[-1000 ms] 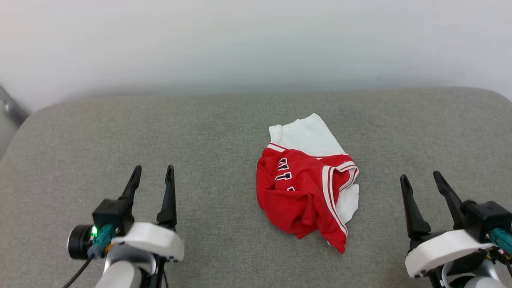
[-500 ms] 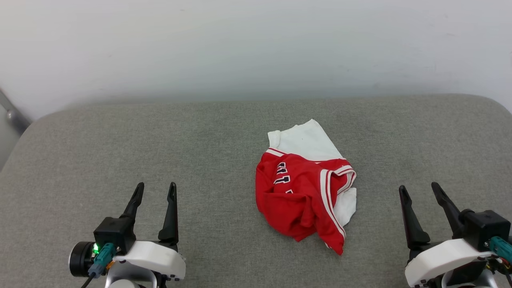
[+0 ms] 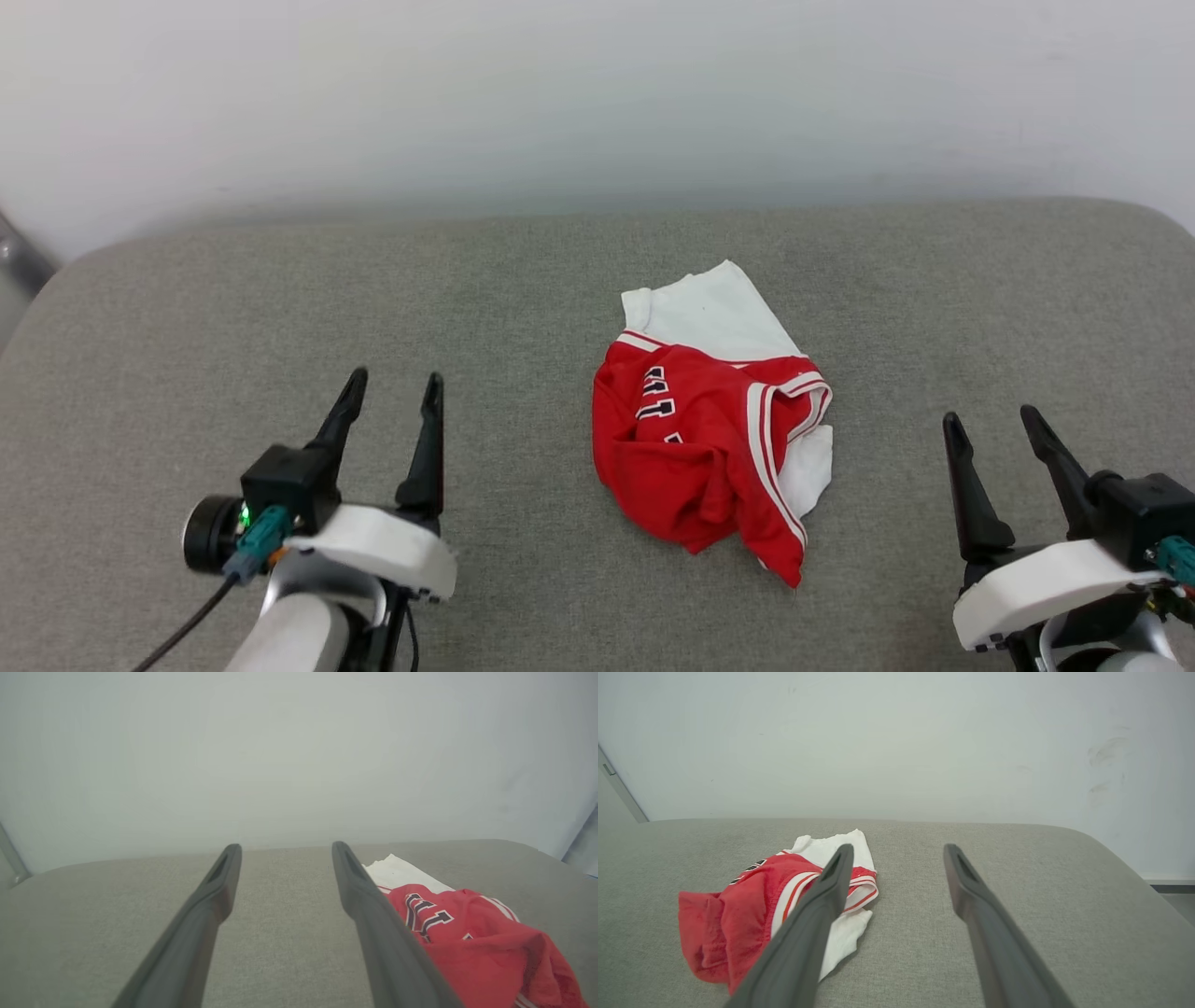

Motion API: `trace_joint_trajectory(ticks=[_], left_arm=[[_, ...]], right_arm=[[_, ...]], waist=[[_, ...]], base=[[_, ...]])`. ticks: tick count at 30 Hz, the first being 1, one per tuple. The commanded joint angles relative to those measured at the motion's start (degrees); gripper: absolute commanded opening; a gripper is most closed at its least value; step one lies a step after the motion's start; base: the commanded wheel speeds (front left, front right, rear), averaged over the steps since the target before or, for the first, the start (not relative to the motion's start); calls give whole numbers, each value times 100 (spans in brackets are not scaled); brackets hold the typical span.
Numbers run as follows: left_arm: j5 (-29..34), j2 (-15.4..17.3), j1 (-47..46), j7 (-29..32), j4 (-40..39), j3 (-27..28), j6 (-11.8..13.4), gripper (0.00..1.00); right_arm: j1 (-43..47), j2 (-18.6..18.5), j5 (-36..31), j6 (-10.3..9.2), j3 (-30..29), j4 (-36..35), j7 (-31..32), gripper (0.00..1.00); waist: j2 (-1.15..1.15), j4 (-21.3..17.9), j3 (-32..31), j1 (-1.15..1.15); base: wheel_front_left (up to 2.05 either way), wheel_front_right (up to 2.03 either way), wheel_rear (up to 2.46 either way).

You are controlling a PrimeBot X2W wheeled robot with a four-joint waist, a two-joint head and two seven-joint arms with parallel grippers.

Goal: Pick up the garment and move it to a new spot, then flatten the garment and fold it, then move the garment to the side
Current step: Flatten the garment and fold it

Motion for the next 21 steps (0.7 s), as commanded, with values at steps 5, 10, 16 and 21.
trace_joint_trajectory(ticks=[5,10,16,21], left_arm=[[-7,-85,-1001,615,224,-356,-442,100],[-75,-129,-1999,1375,787,-707,-994,100],[-294,-165,-2778,2354,1633,-1017,-1372,100],[-544,-47,-3314,3302,2374,-1480,-1537,100]], right_arm=[[-250,6,-19,-4,63,-103,-65,100],[-422,7,27,-4,118,-39,-146,100],[-585,6,95,-4,181,106,-272,100],[-713,7,171,-3,229,232,-381,100]], waist=[[0,-178,471,0],[0,-367,861,0],[0,-572,1180,0],[0,-765,1406,0]], base=[[0,0,0],[0,0,0],[0,0,0],[0,0,0]])
